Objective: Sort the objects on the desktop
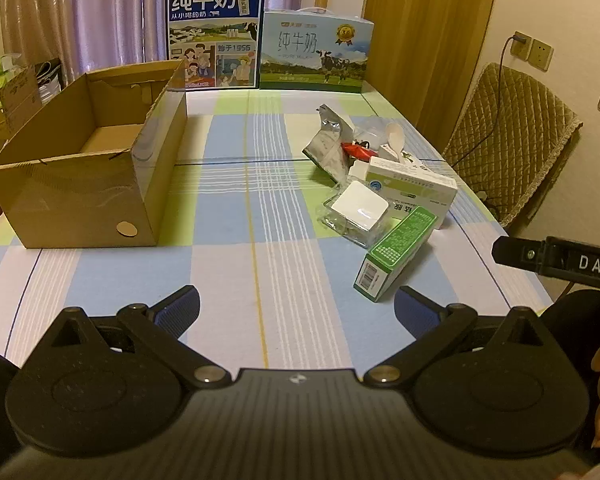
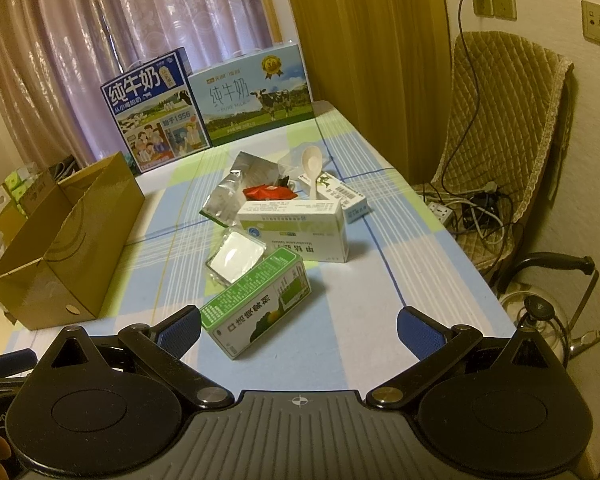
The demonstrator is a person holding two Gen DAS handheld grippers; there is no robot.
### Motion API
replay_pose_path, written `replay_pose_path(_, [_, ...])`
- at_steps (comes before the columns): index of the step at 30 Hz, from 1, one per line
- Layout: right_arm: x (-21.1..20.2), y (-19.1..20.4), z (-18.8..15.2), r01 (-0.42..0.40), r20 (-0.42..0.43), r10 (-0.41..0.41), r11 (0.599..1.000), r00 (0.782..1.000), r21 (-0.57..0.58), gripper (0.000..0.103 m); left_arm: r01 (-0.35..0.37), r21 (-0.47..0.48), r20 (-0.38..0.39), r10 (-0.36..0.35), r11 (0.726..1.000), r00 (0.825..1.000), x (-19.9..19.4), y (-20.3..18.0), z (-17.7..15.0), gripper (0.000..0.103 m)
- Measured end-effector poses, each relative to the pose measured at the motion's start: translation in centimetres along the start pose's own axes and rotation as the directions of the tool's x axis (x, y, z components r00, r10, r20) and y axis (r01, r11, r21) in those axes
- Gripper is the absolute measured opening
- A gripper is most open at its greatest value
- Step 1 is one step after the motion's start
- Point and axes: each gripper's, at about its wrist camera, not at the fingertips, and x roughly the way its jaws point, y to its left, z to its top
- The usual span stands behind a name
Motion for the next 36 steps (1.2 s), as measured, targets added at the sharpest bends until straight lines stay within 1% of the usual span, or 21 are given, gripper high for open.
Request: replay_pose_path(36, [0.10, 0.03, 0.06, 0.002, -0.006, -0.002, 1.000, 1.000, -0.003, 0.101, -0.001, -0.010, -0.004, 0.001, 1.000, 1.000, 0.03, 0.26, -0.16, 0.102])
